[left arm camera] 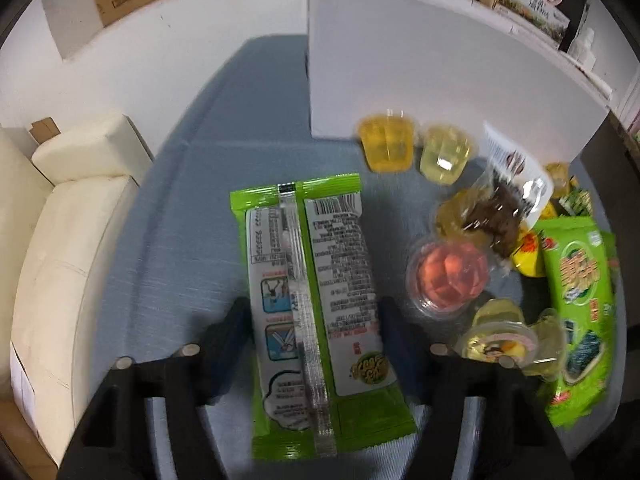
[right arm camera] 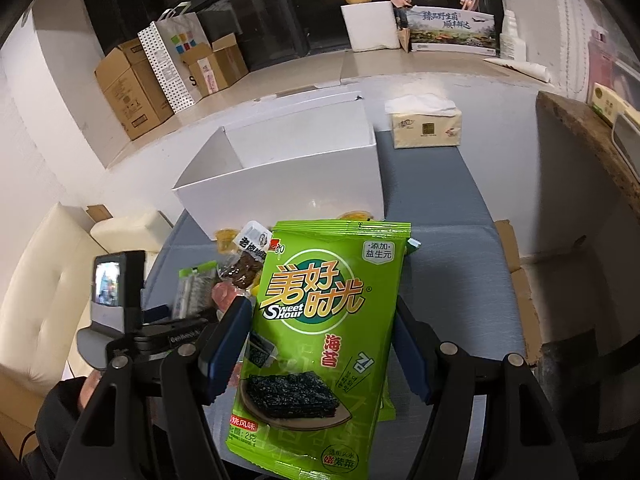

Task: Organize snacks
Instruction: 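Carry both green packs into the white box and open both tools, then grasp the second seaweed pack with the right tool while the left tool grasps the brown jerky pack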

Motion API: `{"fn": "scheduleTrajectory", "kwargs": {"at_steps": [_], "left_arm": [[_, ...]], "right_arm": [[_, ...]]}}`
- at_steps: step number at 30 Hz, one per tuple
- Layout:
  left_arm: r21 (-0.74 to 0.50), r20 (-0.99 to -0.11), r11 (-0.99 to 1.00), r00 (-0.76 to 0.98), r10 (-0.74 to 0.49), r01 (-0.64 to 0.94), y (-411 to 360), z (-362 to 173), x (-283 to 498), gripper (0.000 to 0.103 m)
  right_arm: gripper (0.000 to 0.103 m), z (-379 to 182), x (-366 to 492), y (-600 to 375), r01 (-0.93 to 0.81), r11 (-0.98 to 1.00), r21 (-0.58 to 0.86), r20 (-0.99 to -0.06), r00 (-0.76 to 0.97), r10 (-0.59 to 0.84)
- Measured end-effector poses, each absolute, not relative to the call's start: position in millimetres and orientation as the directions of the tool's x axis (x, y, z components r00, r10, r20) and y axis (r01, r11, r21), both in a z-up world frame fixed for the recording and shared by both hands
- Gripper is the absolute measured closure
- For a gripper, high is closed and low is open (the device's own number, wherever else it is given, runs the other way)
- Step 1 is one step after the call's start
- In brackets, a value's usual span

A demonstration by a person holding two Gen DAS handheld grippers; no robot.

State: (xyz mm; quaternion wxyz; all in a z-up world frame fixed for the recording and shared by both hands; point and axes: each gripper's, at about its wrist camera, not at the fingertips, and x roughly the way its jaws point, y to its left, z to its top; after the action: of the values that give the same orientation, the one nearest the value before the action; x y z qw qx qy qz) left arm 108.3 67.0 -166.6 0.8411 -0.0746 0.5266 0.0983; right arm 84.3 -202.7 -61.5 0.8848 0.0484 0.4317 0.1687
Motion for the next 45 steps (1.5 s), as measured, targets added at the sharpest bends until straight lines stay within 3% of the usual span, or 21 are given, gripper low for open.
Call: {"fn": "scheduleTrajectory", "kwargs": {"at_steps": [10, 18, 23, 29, 30, 31, 33, 45], "left_arm": [[-0.155, -0.782, 0.973, 0.624, -0.016, -0.169, 82.5, -75.5, 81.3, 0.038], [-0.154, -0.693, 0.985, 0.719, -0.055, -0.073, 79.2, -5.1, 174.3, 0.037], [-0.068, -0.691, 0.997, 0.723, -0.021, -0.036, 58.6, 2.3, 244.4, 0.035], [-0.088, -0.72, 0.995, 0.693, -0.029, -0.05, 63.2, -11.2, 291.1, 0.034], [-0.091, -0.719, 0.995, 0.694, -0.034, -0.046, 64.4, -13.6, 292.4, 0.03], [-0.092, -0.719, 0.995, 0.694, -0.039, -0.04, 65.6, -15.8, 294.3, 0.027], [-0.105, -0.727, 0.994, 0.684, -0.053, -0.035, 69.0, -21.9, 296.0, 0.0], [-0.078, -0.704, 0.994, 0.71, 0.002, -0.08, 84.8, -23.5, 283.4, 0.0]], "right_arm": [[0.03, -50.9, 97.3, -193.4, -0.308, 0.922, 0.235, -0.709, 0.595, 0.379], [0.03, -17.8, 212.0, -152.5, -0.381, 0.901, 0.208, -0.648, 0.637, 0.419], [0.03, -8.2, 285.2, -126.2, -0.375, 0.911, 0.173, -0.652, 0.649, 0.391], [0.03, -13.3, 330.8, -120.8, -0.35, 0.917, 0.19, -0.683, 0.623, 0.38], [0.028, -14.3, 333.1, -122.1, -0.354, 0.914, 0.197, -0.687, 0.616, 0.386], [0.016, -17.1, 336.1, -122.4, -0.357, 0.911, 0.206, -0.689, 0.608, 0.395], [0.0, -20.4, 339.9, -124.0, -0.348, 0.915, 0.206, -0.697, 0.604, 0.386], [0.0, 0.2, 317.8, -136.3, -0.372, 0.914, 0.163, -0.624, 0.679, 0.387]]}}
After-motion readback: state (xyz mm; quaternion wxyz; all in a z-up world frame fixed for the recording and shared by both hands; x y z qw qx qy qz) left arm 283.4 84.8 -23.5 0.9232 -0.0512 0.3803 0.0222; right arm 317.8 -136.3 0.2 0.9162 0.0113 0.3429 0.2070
